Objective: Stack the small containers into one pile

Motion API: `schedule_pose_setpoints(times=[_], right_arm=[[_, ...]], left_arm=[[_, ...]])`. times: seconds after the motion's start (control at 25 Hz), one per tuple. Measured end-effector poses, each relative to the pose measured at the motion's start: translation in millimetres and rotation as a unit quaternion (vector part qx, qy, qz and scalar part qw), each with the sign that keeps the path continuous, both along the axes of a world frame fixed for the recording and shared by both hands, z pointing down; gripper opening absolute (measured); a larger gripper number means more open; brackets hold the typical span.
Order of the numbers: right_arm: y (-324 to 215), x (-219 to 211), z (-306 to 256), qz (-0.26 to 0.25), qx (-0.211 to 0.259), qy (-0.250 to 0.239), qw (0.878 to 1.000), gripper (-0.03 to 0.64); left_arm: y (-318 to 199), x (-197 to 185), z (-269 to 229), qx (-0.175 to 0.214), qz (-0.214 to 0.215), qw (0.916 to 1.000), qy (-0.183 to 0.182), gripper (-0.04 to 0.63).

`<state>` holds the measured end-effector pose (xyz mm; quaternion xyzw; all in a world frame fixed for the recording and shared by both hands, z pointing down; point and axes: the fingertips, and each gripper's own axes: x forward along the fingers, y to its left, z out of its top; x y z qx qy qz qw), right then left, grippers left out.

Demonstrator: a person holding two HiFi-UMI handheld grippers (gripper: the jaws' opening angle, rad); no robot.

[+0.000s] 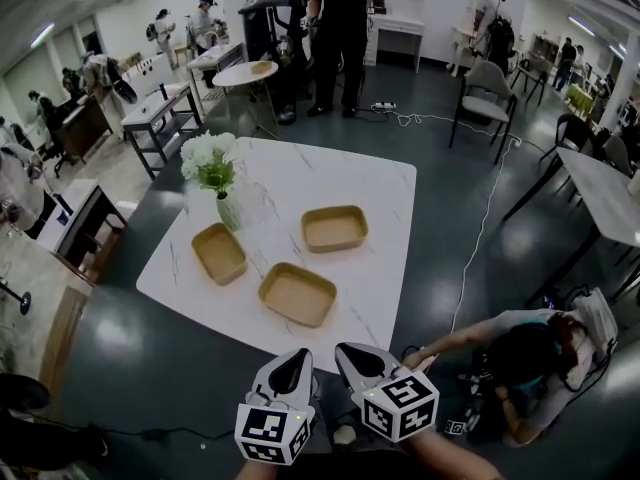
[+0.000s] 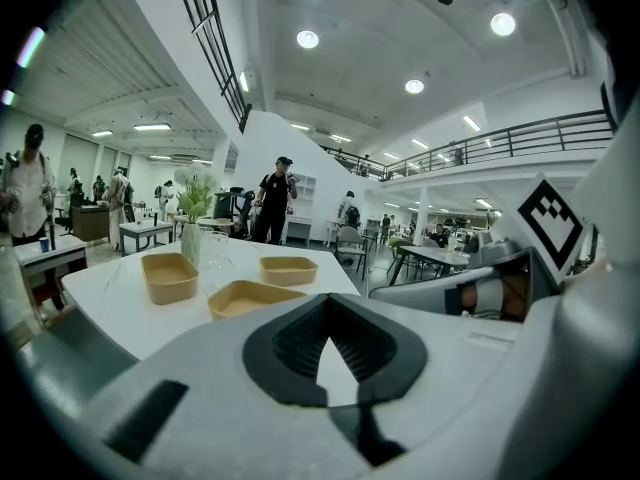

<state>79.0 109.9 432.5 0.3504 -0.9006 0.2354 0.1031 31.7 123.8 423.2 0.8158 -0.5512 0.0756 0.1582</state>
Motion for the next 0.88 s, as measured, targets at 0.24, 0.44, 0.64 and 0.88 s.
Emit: schedule_pose_setpoints(times=[0.24, 0.44, 0.64, 0.88], right_arm=[[-28, -6, 1, 0.004, 0.003, 0.002, 1.0, -0.003], [-65, -17, -3, 0.004, 0.008, 0.009, 1.0, -0.003], [-97, -36, -2, 0.0, 0.011, 0.026, 1.0, -0.002], [-129, -57, 5, 0.005, -0.002, 0.036, 0.999, -0.002]], left_arm=[[-29, -11, 6, -0.003, 0.005, 1.0, 0.004, -0.005], [-60, -27, 6, -0.008, 0.007, 0.9999, -0.002, -0.005], [-89, -53, 11, -0.02, 0.002, 0.9998, -0.003, -0.005], [-117, -82, 19, -0.033, 0.008, 0.9993, -0.013, -0.005]])
